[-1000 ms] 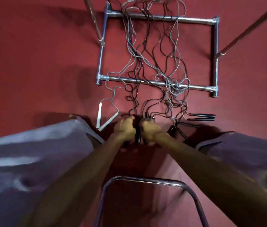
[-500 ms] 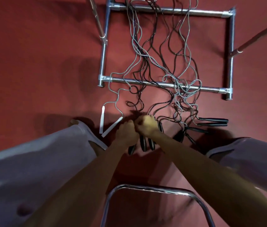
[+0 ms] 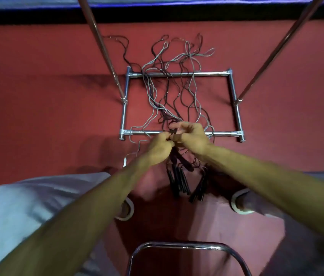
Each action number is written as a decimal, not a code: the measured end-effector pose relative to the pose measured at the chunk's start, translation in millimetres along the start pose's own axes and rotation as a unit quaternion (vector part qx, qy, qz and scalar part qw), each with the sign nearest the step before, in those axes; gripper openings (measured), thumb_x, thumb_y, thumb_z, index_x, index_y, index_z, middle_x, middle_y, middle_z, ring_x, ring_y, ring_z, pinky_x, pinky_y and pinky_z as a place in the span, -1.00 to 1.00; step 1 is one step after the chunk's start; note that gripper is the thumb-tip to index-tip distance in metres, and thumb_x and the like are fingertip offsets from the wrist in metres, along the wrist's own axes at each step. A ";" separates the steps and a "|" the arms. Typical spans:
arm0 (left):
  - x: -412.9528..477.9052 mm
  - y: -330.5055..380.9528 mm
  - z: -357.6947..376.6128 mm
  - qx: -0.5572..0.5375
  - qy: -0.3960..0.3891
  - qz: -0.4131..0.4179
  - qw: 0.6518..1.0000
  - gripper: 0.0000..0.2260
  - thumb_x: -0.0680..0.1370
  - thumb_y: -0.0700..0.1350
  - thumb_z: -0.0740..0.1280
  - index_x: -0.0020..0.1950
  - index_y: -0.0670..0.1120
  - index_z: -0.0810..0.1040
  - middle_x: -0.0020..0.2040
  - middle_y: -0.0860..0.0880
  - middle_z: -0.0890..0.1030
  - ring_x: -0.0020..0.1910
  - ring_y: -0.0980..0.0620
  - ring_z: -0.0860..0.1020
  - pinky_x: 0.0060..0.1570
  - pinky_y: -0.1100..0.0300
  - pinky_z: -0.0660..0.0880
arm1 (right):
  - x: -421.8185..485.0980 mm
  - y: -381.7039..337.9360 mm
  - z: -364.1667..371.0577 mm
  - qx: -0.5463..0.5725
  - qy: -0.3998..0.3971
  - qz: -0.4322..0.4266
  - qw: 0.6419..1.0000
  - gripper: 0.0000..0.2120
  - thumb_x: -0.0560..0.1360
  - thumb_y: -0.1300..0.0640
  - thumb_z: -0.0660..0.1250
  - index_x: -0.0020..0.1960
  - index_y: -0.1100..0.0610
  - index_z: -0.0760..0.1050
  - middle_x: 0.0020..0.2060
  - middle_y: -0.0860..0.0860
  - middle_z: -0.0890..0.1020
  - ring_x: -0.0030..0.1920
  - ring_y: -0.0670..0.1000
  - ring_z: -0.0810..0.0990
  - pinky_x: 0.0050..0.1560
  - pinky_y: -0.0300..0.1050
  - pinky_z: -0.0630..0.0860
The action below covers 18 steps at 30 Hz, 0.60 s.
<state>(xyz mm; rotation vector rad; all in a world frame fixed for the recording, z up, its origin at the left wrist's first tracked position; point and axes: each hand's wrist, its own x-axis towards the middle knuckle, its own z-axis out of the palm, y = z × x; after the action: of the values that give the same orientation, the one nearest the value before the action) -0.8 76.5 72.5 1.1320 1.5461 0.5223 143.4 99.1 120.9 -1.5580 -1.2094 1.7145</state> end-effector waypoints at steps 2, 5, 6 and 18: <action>-16.8 32.1 -4.5 -0.023 -0.001 0.015 1.000 -0.79 0.37 -0.14 0.21 -0.10 -0.11 0.60 -0.39 -0.08 0.62 -0.37 -0.11 0.59 -0.04 -0.24 0.60 | -19.0 -27.8 -15.2 -0.044 -0.022 -0.038 0.998 -0.67 0.32 0.34 0.48 0.08 0.16 0.65 -0.29 0.04 0.70 -0.24 -0.02 0.62 0.00 -0.06 0.62; -55.4 70.9 -10.5 0.017 -0.023 0.036 0.999 -0.82 0.36 -0.07 0.14 -0.30 -0.03 0.53 -0.56 0.06 0.42 -0.50 -0.05 0.42 -0.25 -0.02 0.46 | -52.5 -57.2 -46.0 -0.224 -0.036 -0.127 0.966 -0.70 0.32 0.24 0.41 0.04 0.07 0.67 -0.30 -0.04 0.73 -0.25 -0.11 0.64 -0.07 -0.09 0.60; -68.3 80.8 -12.4 0.060 -0.041 0.052 0.996 -0.81 0.35 -0.06 0.15 -0.36 -0.01 0.53 -0.56 0.05 0.41 -0.51 -0.04 0.40 -0.29 0.00 0.41 | -62.8 -63.4 -58.2 -0.304 -0.010 -0.162 0.939 -0.66 0.31 0.18 0.38 0.07 0.00 0.67 -0.33 -0.08 0.70 -0.27 -0.10 0.61 -0.10 -0.08 0.59; -105.2 160.8 -36.5 0.021 -0.152 0.176 0.972 -0.79 0.34 -0.25 0.34 -0.44 -0.17 0.34 -0.51 -0.09 0.28 -0.43 -0.08 0.43 -0.41 -0.21 0.50 | -37.6 -46.0 -75.3 -0.478 -0.123 -0.236 0.837 -0.80 0.56 -0.02 0.38 0.14 0.03 0.62 0.14 -0.03 0.62 0.16 0.10 0.49 0.23 0.00 0.42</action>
<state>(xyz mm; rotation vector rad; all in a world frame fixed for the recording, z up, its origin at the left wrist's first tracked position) 21.4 66.1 266.5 1.4583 1.1016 0.5232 215.0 108.7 184.0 -1.2991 -2.5917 0.9997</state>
